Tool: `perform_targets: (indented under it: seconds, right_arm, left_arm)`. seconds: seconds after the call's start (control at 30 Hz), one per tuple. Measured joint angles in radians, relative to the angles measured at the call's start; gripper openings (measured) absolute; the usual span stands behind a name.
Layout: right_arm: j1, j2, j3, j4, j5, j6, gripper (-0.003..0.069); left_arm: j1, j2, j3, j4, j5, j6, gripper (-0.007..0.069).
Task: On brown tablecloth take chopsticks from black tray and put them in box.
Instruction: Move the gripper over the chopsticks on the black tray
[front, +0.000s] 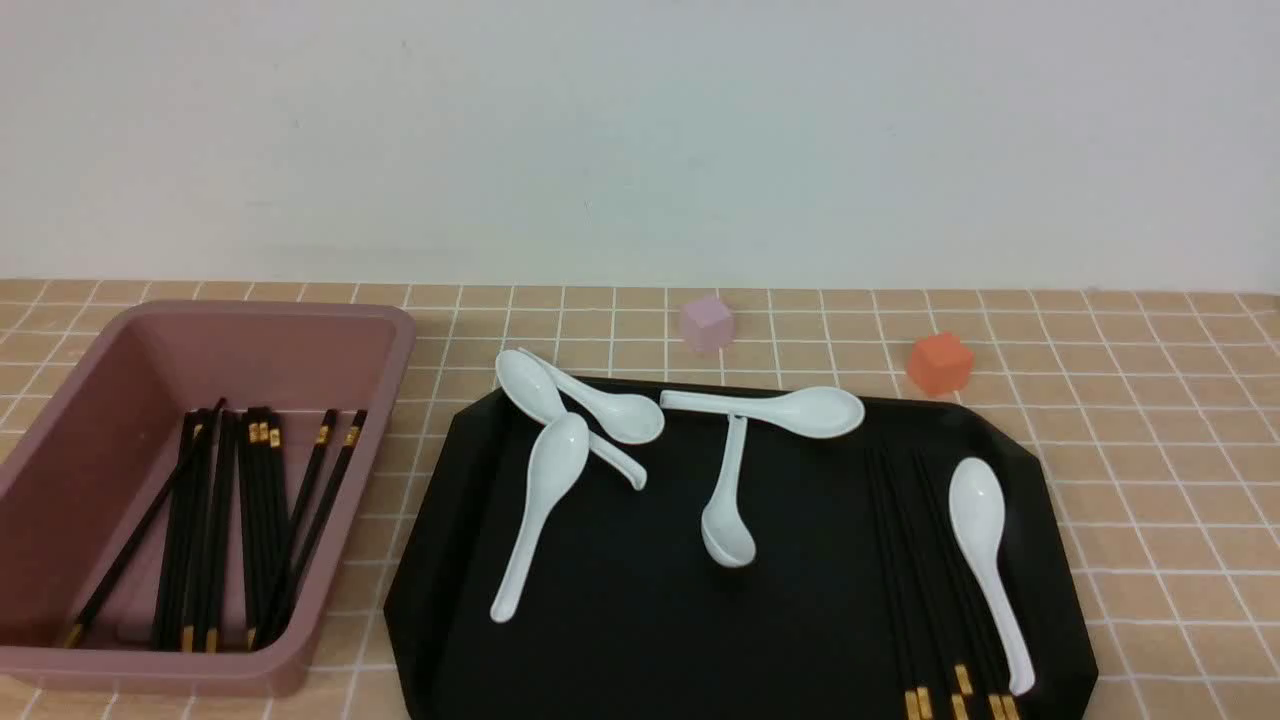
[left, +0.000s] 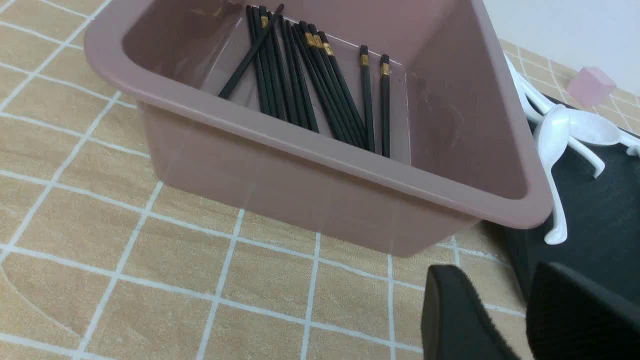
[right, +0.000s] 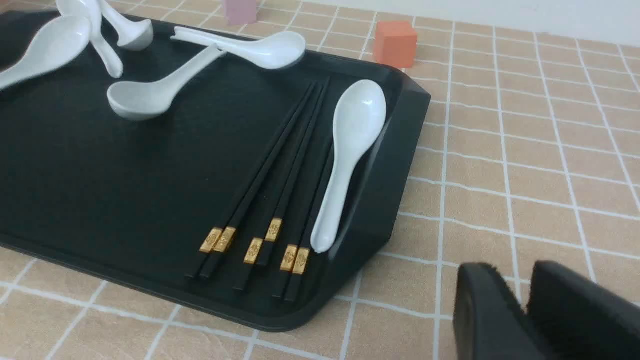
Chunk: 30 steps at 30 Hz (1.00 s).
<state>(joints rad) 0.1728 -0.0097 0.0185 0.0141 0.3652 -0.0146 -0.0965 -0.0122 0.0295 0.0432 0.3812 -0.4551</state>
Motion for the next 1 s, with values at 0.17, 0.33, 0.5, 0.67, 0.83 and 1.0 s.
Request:
perform_targets:
  seconds: [0.17, 0.33, 0.5, 0.67, 0.83, 1.0]
  right_arm:
    - [0.0, 0.0, 0.0, 0.0, 0.0, 0.0, 0.0165]
    - [0.0, 0.0, 0.0, 0.0, 0.0, 0.0, 0.0173]
    - [0.0, 0.0, 0.0, 0.0, 0.0, 0.0, 0.018]
    - [0.0, 0.0, 0.0, 0.0, 0.0, 0.0, 0.0185]
    - [0.0, 0.0, 0.0, 0.0, 0.0, 0.0, 0.0195]
    - [0.0, 0.0, 0.0, 0.0, 0.0, 0.0, 0.02]
  left_arm:
    - [0.0, 0.0, 0.0, 0.0, 0.0, 0.0, 0.0239]
    - [0.0, 0.0, 0.0, 0.0, 0.0, 0.0, 0.0239]
    - [0.0, 0.0, 0.0, 0.0, 0.0, 0.0, 0.0239]
    - [0.0, 0.0, 0.0, 0.0, 0.0, 0.0, 0.0239]
    - [0.0, 0.0, 0.0, 0.0, 0.0, 0.0, 0.0239]
    - [0.0, 0.0, 0.0, 0.0, 0.0, 0.0, 0.0239]
